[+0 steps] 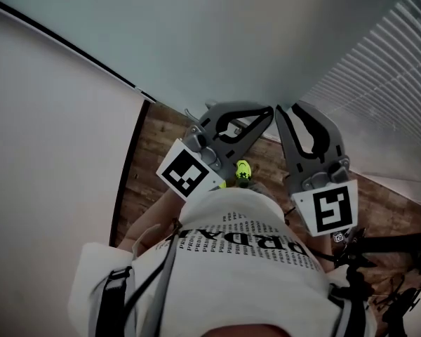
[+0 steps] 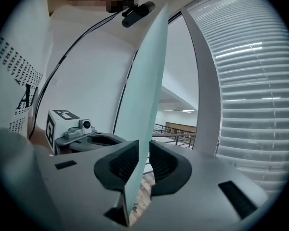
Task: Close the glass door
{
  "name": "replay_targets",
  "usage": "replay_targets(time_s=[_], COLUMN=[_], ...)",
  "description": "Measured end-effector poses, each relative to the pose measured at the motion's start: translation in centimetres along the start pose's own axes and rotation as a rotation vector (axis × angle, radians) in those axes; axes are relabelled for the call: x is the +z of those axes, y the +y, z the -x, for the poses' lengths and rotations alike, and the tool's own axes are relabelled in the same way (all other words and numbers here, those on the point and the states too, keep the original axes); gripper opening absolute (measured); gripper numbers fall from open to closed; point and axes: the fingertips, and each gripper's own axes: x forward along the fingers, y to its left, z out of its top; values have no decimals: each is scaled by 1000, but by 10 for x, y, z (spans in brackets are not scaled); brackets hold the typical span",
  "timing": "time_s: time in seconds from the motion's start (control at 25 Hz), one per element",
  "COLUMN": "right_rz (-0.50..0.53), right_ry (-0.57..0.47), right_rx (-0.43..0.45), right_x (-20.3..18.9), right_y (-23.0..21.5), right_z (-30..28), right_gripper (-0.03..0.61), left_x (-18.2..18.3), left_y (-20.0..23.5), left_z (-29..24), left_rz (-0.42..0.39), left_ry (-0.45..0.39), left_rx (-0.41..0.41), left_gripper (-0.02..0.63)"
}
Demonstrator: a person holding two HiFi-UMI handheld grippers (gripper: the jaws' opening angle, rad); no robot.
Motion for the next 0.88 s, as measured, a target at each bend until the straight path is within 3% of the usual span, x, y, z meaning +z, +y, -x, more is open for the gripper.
replay_targets(time_s=[0.36, 0.6, 0.8, 0.88], right_rz=[48, 77, -66, -78], right_ry=[-14, -1, -13, -21], right_rx=[41, 5, 96, 125], right_x=[2, -7, -23, -23], right_y=[-4, -10, 2, 10], right_z=[-10, -13, -7, -7], right_gripper=[48, 48, 48, 48], left_x=[-1, -4, -3, -3], left_y=[12, 24, 37, 42], left_z=[-4, -10, -19, -24], left_rz=[-20, -35, -33, -29], left_ry=[-31, -26, -30, -37], left_rx=[69, 62, 78, 83], left_gripper=[-2, -2, -2, -2])
